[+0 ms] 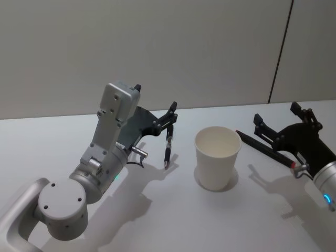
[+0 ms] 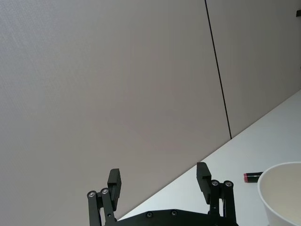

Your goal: Place the pen into the pen holder.

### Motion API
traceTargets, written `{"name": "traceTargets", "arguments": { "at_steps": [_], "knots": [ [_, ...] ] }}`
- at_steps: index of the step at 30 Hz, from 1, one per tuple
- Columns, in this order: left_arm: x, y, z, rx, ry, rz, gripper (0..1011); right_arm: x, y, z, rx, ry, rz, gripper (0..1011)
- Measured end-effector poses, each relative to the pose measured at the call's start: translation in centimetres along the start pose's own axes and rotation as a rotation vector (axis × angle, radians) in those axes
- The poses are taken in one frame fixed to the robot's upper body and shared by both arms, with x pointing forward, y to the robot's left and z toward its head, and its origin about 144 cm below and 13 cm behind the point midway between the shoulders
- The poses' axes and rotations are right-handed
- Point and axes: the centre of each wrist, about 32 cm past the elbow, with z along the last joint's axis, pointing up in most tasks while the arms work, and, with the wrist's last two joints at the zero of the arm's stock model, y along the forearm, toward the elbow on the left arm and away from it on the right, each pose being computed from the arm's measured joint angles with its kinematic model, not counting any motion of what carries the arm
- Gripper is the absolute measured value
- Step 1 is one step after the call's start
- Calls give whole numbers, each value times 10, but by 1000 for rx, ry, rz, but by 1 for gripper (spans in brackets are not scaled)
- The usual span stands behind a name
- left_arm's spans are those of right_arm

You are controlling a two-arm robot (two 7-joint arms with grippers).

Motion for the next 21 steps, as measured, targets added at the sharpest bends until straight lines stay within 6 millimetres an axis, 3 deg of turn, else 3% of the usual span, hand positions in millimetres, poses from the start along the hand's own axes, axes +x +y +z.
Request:
{"name": "traceTargets", "arguments": {
  "at_steps": [21],
  "knots": [
    [0, 0, 0, 0, 0, 0, 1001, 23, 17, 27, -93, -152, 114, 1001]
  ]
}}
